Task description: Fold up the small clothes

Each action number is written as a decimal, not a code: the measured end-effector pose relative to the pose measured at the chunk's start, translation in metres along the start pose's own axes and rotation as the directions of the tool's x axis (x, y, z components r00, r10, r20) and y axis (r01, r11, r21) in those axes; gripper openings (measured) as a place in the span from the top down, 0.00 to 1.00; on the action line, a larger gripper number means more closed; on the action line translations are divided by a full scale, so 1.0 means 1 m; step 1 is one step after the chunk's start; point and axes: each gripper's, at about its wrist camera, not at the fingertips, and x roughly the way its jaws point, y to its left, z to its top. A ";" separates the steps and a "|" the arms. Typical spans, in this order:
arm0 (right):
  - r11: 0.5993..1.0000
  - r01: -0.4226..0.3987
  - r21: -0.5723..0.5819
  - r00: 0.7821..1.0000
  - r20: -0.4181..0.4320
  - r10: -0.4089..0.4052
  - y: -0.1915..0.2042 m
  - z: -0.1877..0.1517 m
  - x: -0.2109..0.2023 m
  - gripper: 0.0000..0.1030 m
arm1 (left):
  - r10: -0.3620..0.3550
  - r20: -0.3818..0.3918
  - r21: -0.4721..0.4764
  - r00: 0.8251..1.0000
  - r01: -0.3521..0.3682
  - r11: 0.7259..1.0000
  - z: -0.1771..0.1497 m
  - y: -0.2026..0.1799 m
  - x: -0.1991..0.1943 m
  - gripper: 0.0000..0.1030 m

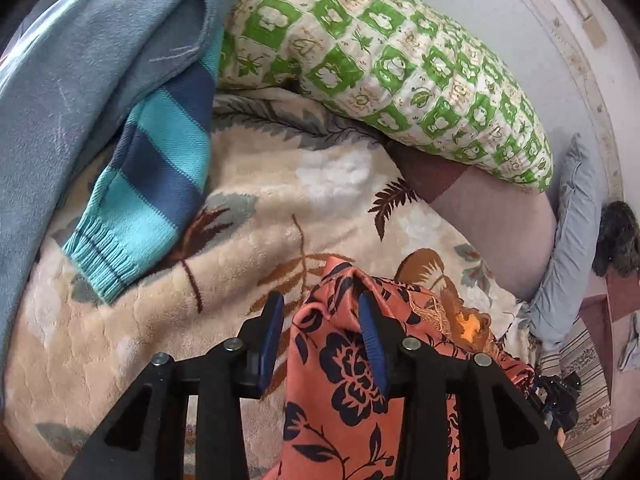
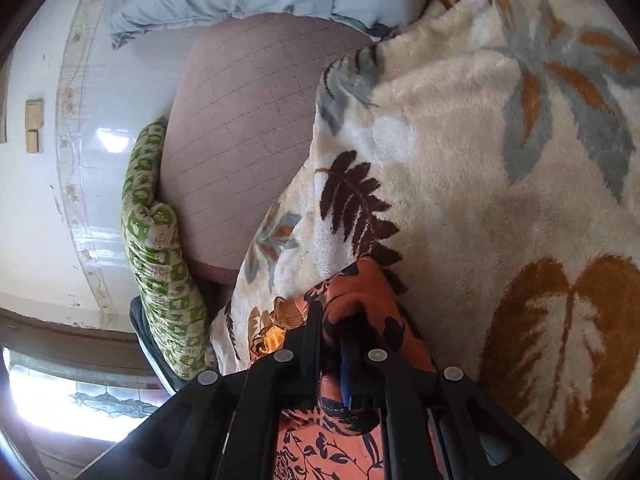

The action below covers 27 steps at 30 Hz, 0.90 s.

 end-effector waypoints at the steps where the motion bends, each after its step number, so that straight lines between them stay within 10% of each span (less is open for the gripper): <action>1: 0.999 -0.045 -0.003 0.999 0.008 0.045 -0.003 -0.001 -0.005 0.91 | -0.004 0.039 -0.011 0.999 0.005 1.000 -0.009 0.007 -0.014 0.62; 5: 0.992 -0.123 -0.040 0.989 0.076 0.126 -0.002 -0.012 -0.041 0.79 | -0.026 0.157 0.050 0.987 0.018 0.999 -0.067 0.008 -0.066 0.44; 8: 0.990 -0.118 -0.081 0.978 0.164 0.130 0.012 -0.028 -0.074 0.11 | -0.084 0.190 0.075 0.978 0.071 0.995 -0.109 0.004 -0.080 0.43; 11: 0.983 -0.075 -0.168 0.984 0.146 0.100 0.035 -0.051 -0.083 0.11 | -0.074 0.141 0.106 0.987 0.060 0.993 -0.126 -0.002 -0.060 0.43; 15: 0.908 0.205 -0.364 0.977 0.029 -0.209 0.071 -0.094 -0.037 0.24 | -0.044 0.067 0.057 0.997 0.040 0.998 -0.131 0.006 -0.040 0.43; 19: 0.752 0.393 -0.529 0.874 -0.040 -0.484 0.090 -0.130 0.045 0.47 | -0.001 -0.006 0.024 1.000 0.001 1.000 -0.135 0.018 -0.030 0.43; 24: 0.453 0.564 -0.691 0.727 0.155 -0.669 0.133 -0.123 0.136 0.53 | -0.001 -0.065 0.020 0.998 0.002 1.000 -0.132 0.021 -0.021 0.43; 27: 0.593 0.553 -0.586 0.806 0.194 -0.560 0.164 -0.088 0.135 0.53 | -0.004 -0.088 0.038 0.996 0.007 0.999 -0.132 0.023 -0.020 0.43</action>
